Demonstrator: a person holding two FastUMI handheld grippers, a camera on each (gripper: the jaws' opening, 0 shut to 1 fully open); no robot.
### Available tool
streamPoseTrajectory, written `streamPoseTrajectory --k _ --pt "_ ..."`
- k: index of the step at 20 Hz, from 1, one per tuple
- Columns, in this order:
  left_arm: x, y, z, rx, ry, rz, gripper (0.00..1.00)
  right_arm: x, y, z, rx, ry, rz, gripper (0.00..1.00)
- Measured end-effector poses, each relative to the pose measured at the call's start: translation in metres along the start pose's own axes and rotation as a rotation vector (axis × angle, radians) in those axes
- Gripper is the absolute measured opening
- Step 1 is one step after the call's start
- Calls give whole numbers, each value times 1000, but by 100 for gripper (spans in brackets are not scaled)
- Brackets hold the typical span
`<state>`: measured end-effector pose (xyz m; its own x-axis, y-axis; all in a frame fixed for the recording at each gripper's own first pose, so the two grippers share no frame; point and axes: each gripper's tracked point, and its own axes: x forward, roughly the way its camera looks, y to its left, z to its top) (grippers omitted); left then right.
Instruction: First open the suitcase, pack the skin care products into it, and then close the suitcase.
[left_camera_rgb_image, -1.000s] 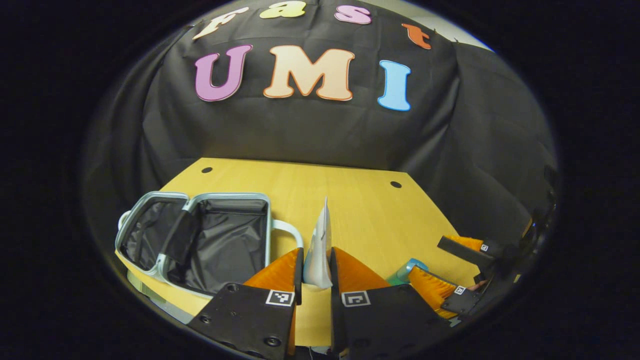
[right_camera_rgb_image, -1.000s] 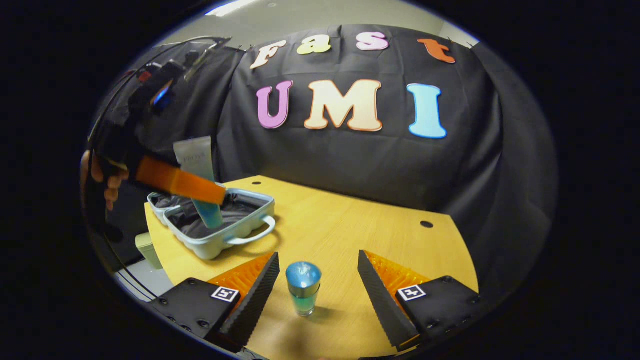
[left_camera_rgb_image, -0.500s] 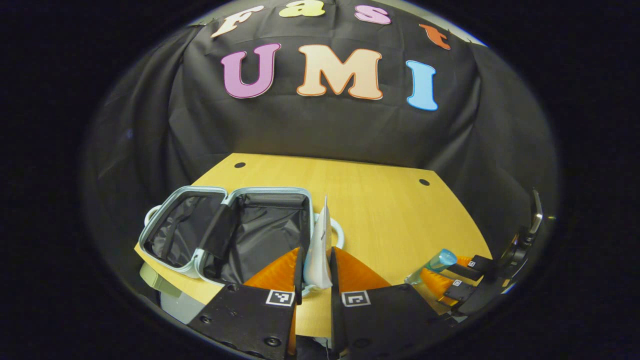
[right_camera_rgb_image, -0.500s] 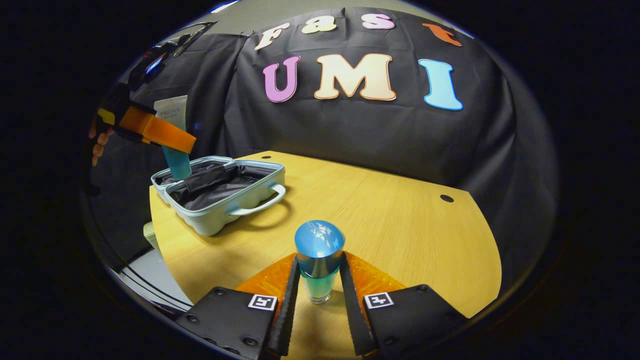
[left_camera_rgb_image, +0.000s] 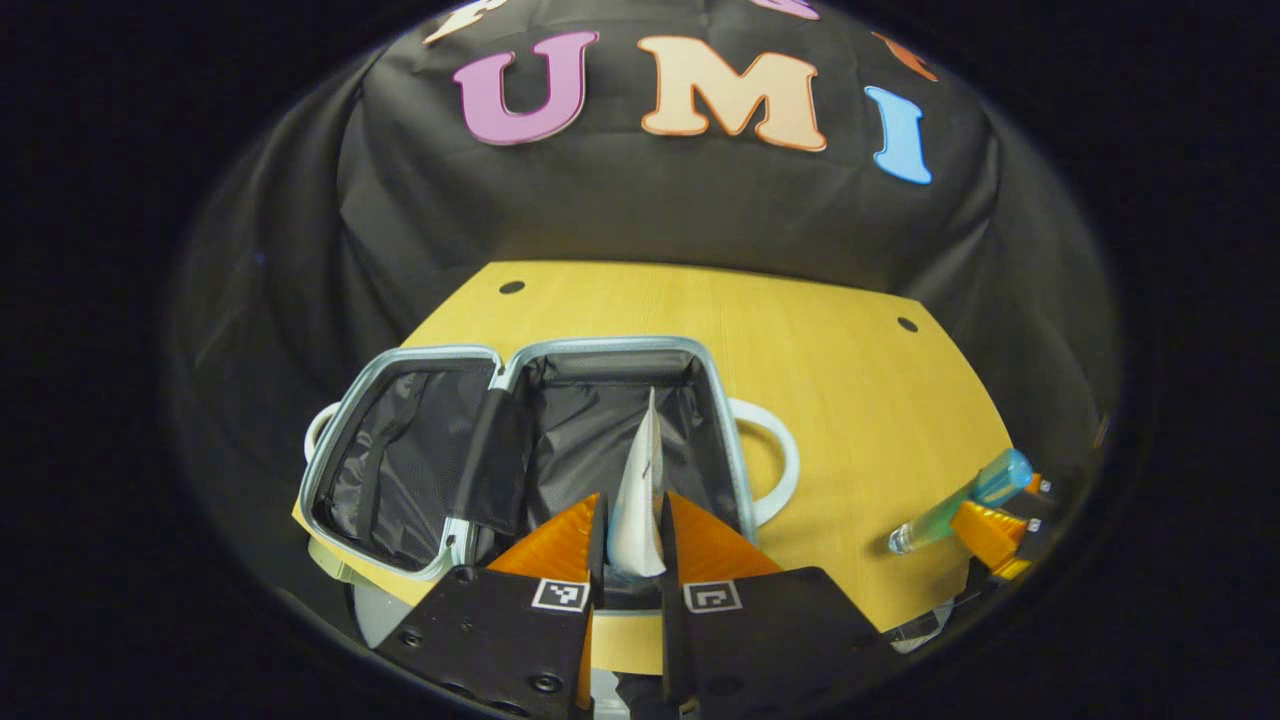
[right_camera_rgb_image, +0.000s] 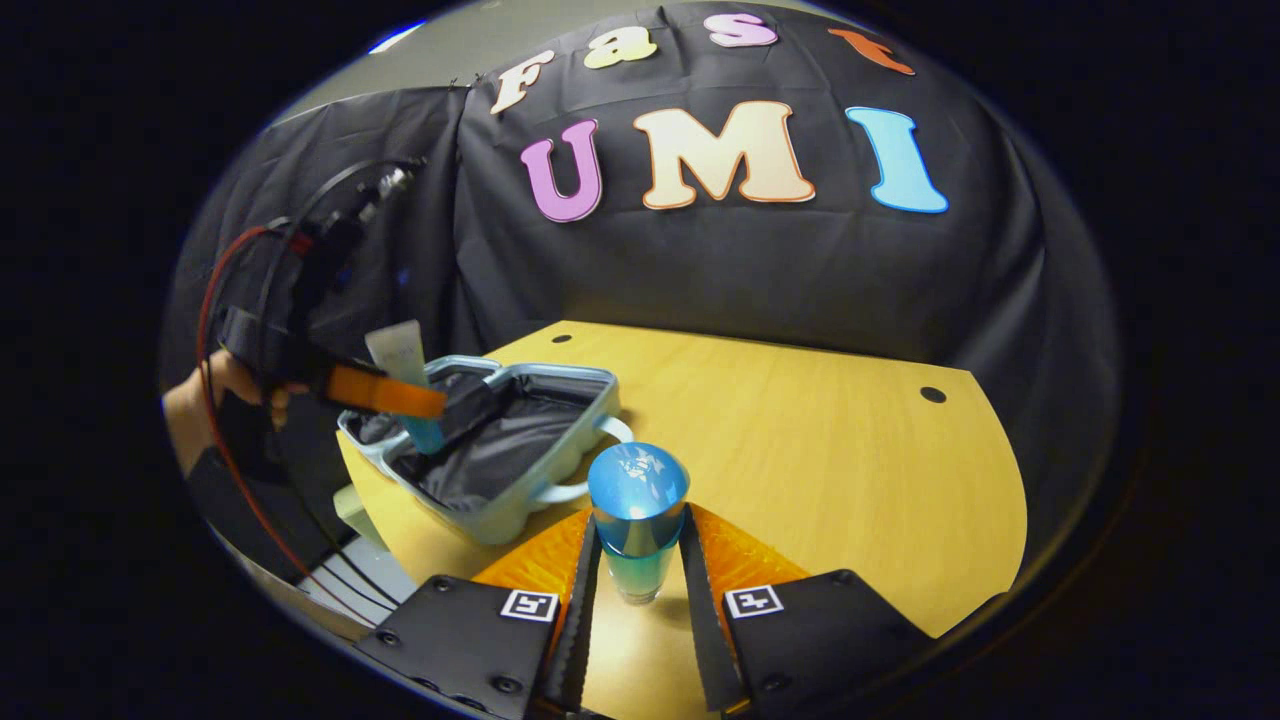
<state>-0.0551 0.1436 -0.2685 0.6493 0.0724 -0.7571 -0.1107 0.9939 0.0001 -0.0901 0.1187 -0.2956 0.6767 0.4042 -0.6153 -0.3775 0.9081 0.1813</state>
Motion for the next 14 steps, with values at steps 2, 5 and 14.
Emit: streamPoseTrajectory --k 2,5,14 --pt "15 10 -6 3 42 -19 20 6 22 17 40 11 30 45" --pt "37 24 -22 2 117 -42 20 17 55 38 120 26 79 44" --pt "82 34 -59 14 268 -128 20 53 120 40 153 115 131 46"
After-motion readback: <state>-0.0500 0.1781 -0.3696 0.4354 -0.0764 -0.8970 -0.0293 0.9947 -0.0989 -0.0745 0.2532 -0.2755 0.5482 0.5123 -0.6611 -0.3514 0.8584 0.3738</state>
